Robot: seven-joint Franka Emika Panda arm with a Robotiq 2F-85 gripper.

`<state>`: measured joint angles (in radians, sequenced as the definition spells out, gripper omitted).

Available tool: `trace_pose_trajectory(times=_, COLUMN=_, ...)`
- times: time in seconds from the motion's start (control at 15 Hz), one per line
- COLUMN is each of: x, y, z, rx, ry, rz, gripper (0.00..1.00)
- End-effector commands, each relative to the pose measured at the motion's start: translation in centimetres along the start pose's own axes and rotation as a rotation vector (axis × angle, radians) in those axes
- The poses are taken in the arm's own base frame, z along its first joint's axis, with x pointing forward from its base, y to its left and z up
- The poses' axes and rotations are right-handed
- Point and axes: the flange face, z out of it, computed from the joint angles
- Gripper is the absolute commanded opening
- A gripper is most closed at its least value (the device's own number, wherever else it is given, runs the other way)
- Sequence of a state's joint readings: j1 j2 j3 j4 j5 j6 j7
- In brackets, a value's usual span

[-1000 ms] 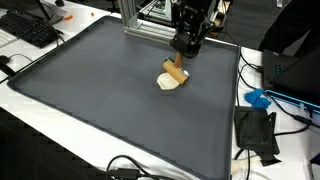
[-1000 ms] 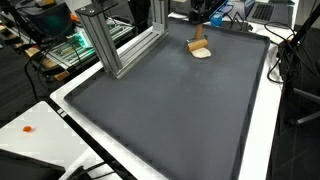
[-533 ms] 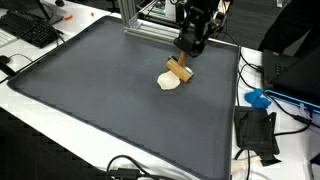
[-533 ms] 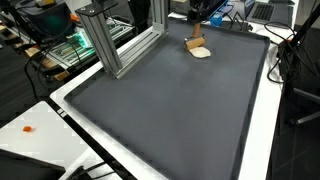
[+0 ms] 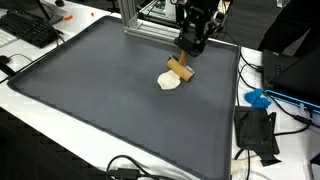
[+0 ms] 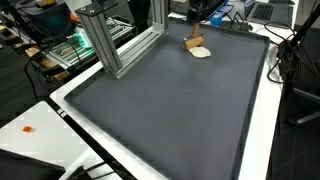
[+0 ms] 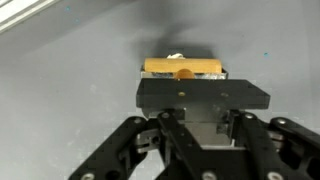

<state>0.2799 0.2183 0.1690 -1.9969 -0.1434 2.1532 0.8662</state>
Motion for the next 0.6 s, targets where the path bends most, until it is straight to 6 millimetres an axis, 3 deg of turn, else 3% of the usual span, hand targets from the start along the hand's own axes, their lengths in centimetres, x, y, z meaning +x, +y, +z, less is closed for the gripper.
trace_pose_trajectory(times=0.0, x=0.3, y=0.9, z=2.7, rx=-0.019, ry=0.011, rz=0.072, gripper=0.22)
trace_pose_trajectory(times=0.53, x=2.8, y=2.6, z=3.0, rx=0.011, ry=0.068, rz=0.343, gripper=0.22)
